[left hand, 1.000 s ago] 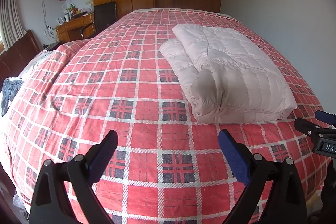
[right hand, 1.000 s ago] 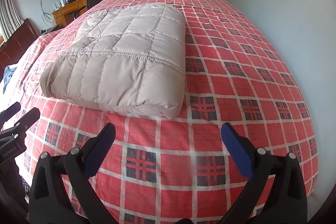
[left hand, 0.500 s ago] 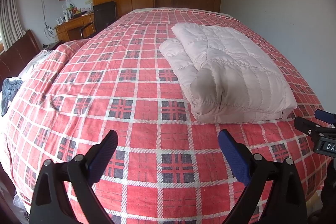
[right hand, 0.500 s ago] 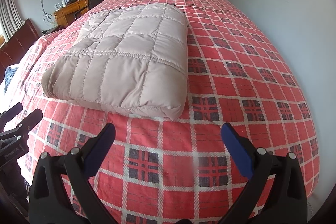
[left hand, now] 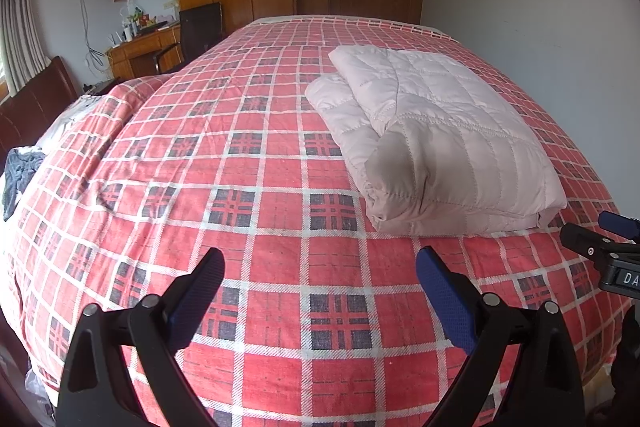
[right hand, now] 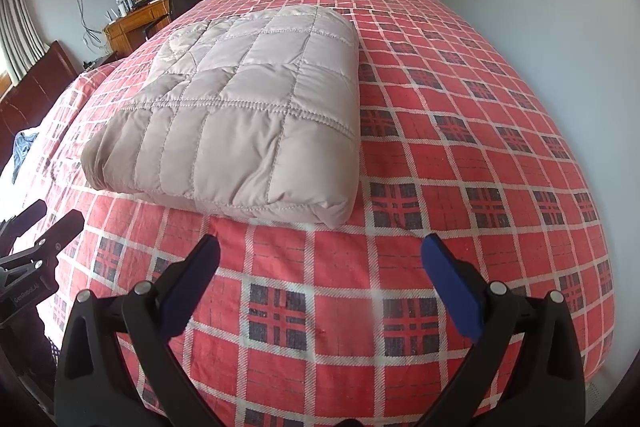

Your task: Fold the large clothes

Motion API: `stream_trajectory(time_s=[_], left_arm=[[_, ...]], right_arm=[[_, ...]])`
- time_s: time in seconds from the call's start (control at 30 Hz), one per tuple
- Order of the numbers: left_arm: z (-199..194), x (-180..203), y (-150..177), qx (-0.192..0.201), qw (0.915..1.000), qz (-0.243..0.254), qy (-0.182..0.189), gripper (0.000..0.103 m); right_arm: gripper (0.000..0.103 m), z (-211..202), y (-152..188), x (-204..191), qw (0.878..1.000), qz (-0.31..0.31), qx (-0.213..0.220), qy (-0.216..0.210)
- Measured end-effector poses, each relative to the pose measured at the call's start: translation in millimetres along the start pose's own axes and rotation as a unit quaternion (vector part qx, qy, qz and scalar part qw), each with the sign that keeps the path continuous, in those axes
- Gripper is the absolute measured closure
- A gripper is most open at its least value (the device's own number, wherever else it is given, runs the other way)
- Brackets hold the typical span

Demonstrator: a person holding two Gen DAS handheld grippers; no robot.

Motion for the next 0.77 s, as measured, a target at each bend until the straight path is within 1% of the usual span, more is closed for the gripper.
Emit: stream_trajectory(time_s=[0.27,0.77], left_arm=[[0.3,0.1,0.3,0.0,1.0,0.0,0.0,0.006],[4.7,-1.7,1.1,-0.004,1.0,-0.001,0.001,0.006]], right_arm=[[0.003,1.5,0.6,0.1,1.0,0.002,0.003,0.006],[0.003,5.7,3.0,1.5,1.0,0.0,-0.009,0.011]])
Point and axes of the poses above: each gripper's, at about its wrist camera, not at the fingertips, and z roughly the way its jaws point, x to its right, y to its underside, the point moved 7 cm from there along z, roughly the way its jaws point, and after that the axes turned 15 degrees about y, right-handed, at the moved point
